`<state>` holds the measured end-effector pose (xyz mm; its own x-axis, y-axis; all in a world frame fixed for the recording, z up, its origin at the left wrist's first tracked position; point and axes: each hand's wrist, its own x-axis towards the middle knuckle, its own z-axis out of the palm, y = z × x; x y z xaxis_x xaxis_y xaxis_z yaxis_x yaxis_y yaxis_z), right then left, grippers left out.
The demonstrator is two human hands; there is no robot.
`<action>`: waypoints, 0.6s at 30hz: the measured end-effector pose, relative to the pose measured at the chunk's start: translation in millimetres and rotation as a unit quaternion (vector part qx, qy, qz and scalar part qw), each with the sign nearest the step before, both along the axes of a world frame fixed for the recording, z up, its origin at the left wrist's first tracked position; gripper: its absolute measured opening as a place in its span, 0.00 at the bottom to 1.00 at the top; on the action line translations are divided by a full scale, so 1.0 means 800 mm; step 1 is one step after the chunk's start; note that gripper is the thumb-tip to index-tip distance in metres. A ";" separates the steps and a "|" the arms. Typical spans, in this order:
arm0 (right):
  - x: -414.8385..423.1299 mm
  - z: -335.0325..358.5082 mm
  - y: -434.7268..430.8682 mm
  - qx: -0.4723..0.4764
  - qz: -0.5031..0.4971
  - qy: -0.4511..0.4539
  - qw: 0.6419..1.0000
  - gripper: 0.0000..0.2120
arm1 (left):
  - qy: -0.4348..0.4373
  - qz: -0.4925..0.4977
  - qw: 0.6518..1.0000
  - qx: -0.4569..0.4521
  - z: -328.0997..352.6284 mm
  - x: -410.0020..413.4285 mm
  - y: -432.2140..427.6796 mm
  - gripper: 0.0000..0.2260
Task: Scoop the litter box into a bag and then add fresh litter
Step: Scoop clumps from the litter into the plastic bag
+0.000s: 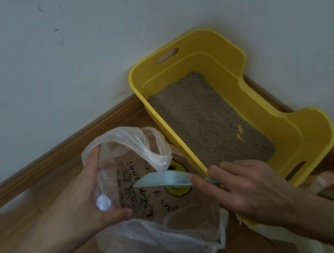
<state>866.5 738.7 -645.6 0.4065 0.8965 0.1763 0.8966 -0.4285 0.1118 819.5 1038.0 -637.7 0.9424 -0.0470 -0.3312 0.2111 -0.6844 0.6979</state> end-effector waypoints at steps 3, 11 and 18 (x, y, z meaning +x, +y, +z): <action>0.004 0.004 -0.007 0.006 -0.021 0.030 0.999 0.17 | 0.001 0.007 1.000 -0.011 0.000 -0.001 0.002 0.49; 0.033 0.042 -0.048 0.066 -0.123 0.292 0.946 0.17 | 0.002 -0.006 1.000 0.016 -0.019 0.000 0.015 0.52; 0.048 0.084 -0.103 0.216 -0.301 0.442 0.817 0.16 | 0.010 -0.010 1.000 0.023 -0.027 0.003 0.012 0.53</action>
